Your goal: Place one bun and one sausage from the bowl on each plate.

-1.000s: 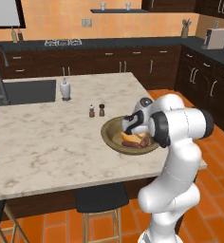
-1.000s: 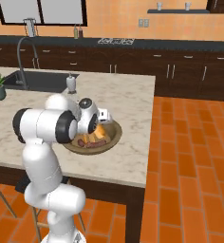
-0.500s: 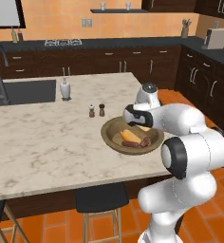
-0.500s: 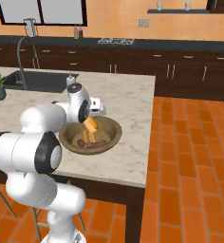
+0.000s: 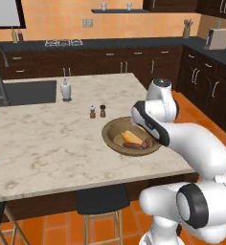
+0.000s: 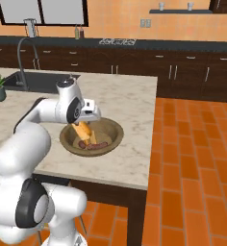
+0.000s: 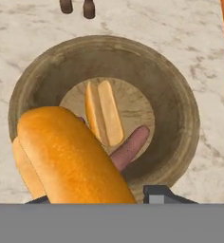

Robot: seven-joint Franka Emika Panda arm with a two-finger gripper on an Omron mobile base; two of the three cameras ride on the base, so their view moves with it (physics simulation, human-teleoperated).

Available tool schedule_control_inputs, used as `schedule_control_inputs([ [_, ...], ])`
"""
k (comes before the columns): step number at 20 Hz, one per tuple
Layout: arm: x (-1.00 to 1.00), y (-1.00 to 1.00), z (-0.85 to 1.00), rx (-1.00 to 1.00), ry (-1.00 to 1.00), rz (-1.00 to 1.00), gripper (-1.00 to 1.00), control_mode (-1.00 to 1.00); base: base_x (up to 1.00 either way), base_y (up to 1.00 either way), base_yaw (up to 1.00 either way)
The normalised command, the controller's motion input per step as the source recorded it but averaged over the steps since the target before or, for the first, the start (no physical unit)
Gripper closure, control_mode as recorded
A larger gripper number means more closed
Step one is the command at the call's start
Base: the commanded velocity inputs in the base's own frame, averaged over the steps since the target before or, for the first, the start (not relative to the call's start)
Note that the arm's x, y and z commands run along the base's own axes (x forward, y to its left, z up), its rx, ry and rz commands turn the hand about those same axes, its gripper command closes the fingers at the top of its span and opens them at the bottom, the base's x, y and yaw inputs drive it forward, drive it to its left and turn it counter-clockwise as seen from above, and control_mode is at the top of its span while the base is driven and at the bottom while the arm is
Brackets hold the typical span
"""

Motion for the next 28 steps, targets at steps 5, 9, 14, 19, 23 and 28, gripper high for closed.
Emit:
schedule_control_inputs([
  [5, -0.84, 0.0, 0.0, 0.0, 0.0, 0.11, 1.0, -1.0, 0.0, 0.0, 0.0],
  [9, -0.07, 0.0, 0.0, 0.0, 0.0, 0.02, 1.0, -1.0, 0.0, 0.0, 0.0],
  [14, -0.01, 0.23, 0.0, 0.0, 0.0, 0.0, 1.0, -1.0, 0.0, 0.0, 0.0],
  [19, 0.0, 0.0, 0.0, 0.0, 0.0, 0.0, 1.0, 1.0, 0.0, 1.0, -0.01],
  [23, 0.0, 0.0, 0.0, 0.0, 0.0, 0.0, 1.0, 1.0, 0.0, 1.0, -0.05],
  [28, 0.0, 0.0, 0.0, 0.0, 0.0, 0.0, 1.0, 1.0, 0.04, 1.0, -0.07],
])
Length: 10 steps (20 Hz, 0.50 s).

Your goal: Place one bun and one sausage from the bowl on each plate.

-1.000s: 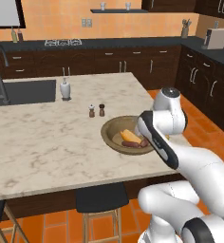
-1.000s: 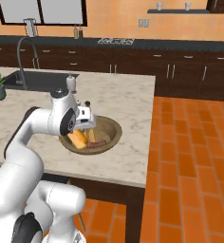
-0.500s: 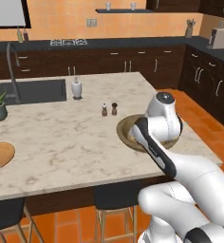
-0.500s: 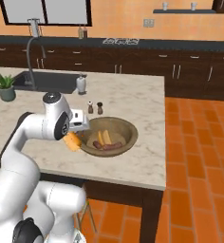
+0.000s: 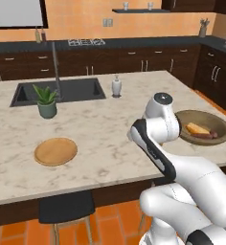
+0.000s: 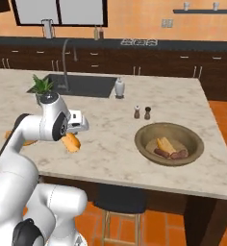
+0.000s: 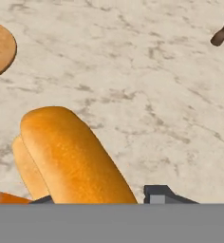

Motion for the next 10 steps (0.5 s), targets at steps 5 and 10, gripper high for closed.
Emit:
schedule_control_inputs([
  [5, 0.0, 0.0, 0.0, 0.0, 0.0, 0.0, 1.0, 1.0, 0.07, 1.0, -0.11],
  [10, 0.0, 0.0, 0.0, 0.0, 0.0, 0.0, 1.0, 1.0, 0.19, 0.99, -0.09],
])
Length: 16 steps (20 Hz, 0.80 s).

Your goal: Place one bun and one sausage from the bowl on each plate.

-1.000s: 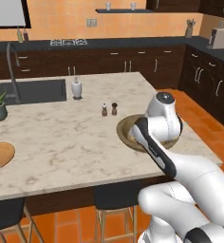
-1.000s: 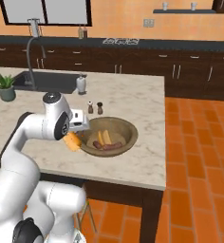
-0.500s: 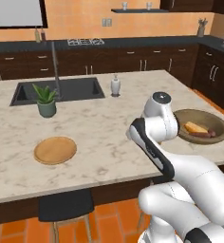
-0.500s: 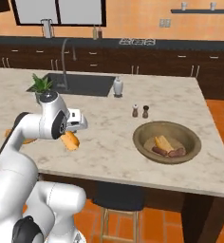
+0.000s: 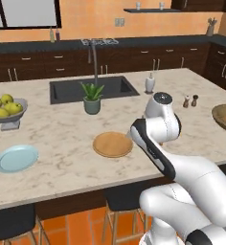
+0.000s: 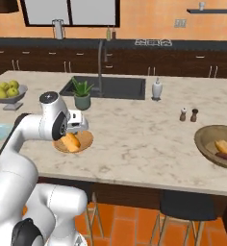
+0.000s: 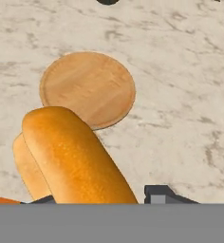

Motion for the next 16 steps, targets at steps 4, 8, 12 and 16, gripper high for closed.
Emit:
schedule_control_inputs([
  [4, 0.0, 0.0, 0.0, 0.0, 0.0, 0.0, 1.0, 1.0, 0.31, 0.78, -0.09],
  [8, 0.0, 0.0, 0.0, 0.0, 0.0, 0.0, 1.0, 1.0, 0.57, 0.25, -0.03],
  [12, 0.0, 0.0, 0.0, 0.0, 0.0, 0.0, 1.0, 1.0, 0.54, 0.0, 0.0],
  [16, 0.81, 0.0, -0.27, 0.0, 0.0, 0.0, 1.0, -1.0, 0.0, 0.0, 0.0],
])
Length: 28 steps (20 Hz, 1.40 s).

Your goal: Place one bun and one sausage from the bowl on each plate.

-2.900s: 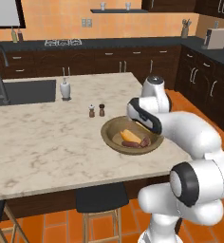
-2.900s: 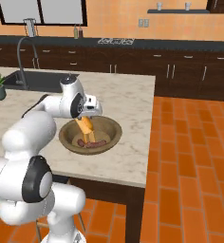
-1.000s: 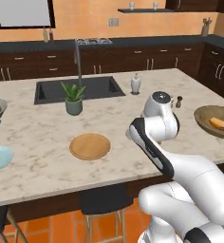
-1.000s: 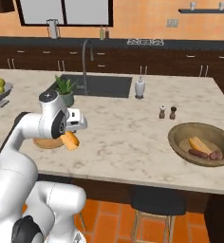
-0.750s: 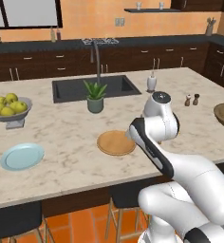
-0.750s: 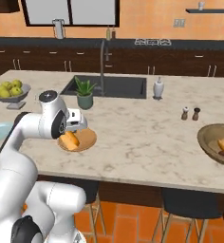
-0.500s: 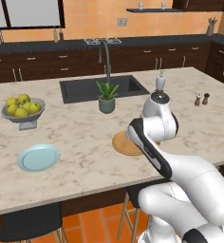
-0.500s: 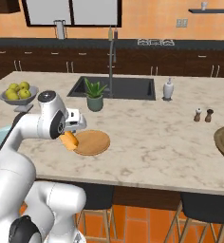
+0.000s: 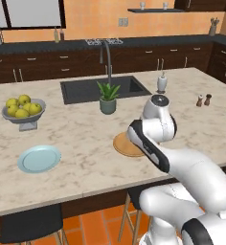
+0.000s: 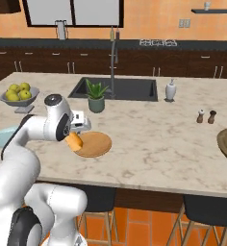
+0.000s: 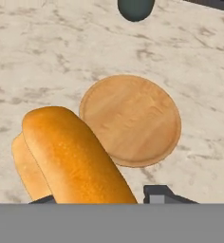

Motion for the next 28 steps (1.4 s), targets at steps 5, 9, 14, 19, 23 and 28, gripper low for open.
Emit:
schedule_control_inputs([
  [5, 1.0, -0.24, -0.45, 0.0, 0.12, -0.02, 1.0, -1.0, 0.0, 0.0, 0.0],
  [9, 0.96, -0.29, -0.49, 0.0, 0.15, -0.07, 1.0, -1.0, 0.0, 0.0, 0.0],
  [14, 0.92, -0.23, -0.04, 0.01, 0.27, -0.12, 1.0, -1.0, 0.0, 0.0, 0.0],
  [19, 0.41, -0.11, -0.44, 0.0, 0.09, -0.07, 1.0, -1.0, 0.0, 0.0, 0.0],
  [23, 0.0, -0.02, -0.48, 0.0, -0.04, 0.0, 1.0, -1.0, 0.0, 0.0, 0.0],
  [28, -0.06, 0.0, -0.25, 0.0, -0.15, 0.0, 1.0, -1.0, 0.0, 0.0, 0.0],
])
